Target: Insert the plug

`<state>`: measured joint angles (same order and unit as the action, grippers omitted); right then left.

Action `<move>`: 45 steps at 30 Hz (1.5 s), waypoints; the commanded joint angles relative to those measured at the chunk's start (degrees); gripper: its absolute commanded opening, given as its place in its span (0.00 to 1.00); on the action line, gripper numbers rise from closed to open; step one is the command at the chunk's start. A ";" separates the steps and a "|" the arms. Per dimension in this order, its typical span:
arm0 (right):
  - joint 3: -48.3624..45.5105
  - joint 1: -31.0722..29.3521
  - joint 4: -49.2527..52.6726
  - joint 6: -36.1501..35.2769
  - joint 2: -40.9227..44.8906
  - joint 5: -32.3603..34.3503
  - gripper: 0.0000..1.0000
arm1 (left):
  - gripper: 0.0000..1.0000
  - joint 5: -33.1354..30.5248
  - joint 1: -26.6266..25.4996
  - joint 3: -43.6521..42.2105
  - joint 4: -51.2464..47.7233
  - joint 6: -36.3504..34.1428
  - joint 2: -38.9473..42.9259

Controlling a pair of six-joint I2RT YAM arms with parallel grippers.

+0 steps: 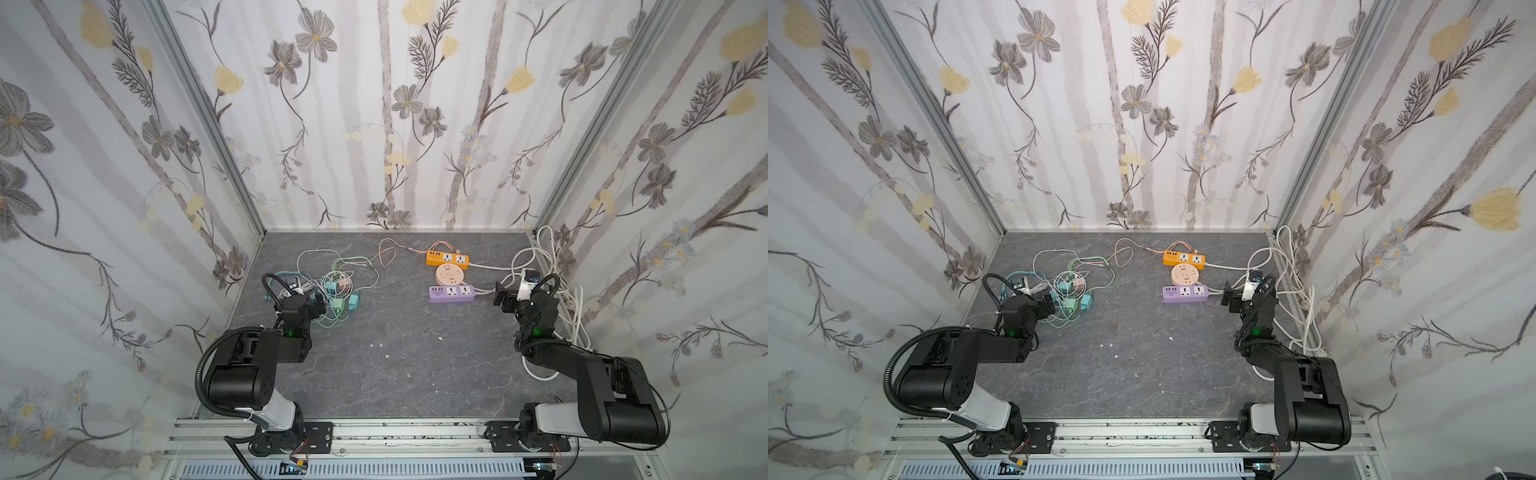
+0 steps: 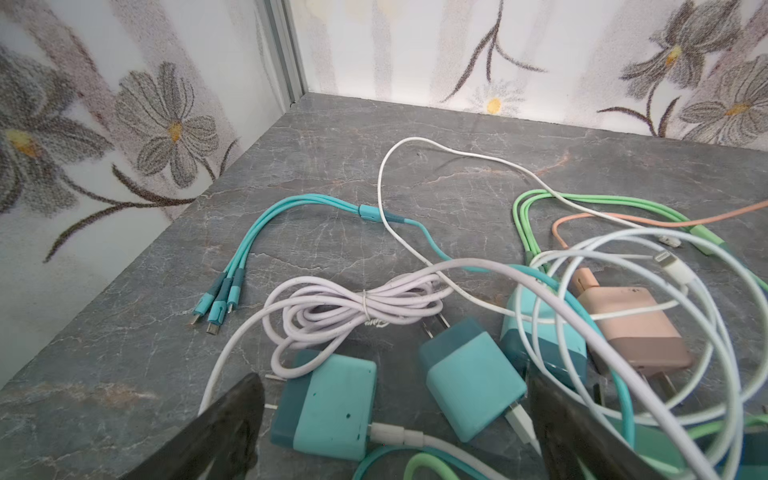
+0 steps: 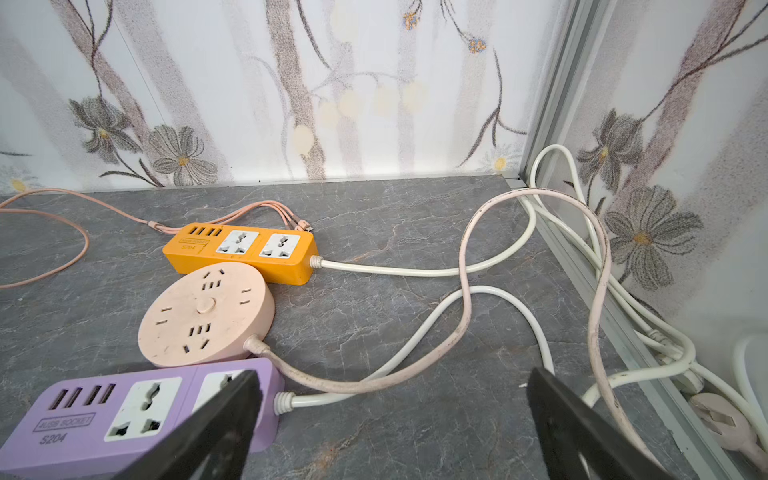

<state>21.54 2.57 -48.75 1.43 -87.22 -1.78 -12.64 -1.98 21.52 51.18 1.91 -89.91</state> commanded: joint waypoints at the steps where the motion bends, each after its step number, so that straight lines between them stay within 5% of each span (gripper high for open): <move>1: 0.44 -0.11 -1.09 0.17 0.12 -0.94 0.99 | 1.00 -0.01 0.04 0.08 2.60 0.46 -0.05; 34: 0.35 -0.11 -0.20 -0.17 1.72 -2.27 0.99 | 1.00 -2.67 -1.15 0.14 -1.78 -0.34 4.89; 38: 3.10 -0.11 11.18 0.36 8.99 -2.33 0.99 | 1.00 -8.08 -1.97 4.46 -22.19 4.63 15.67; 41: 10.79 -0.11 31.48 6.24 13.91 -1.86 0.99 | 1.00 -12.29 -3.20 7.92 -35.01 8.89 22.29; 45: 19.12 -0.11 45.98 16.44 13.85 -6.56 0.99 | 1.00 -17.60 -8.73 11.89 -44.89 12.40 29.23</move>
<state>36.91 2.52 -19.53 8.80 -72.97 -4.67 -24.45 -8.47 30.85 19.49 9.45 -63.55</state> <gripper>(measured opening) 0.994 0.997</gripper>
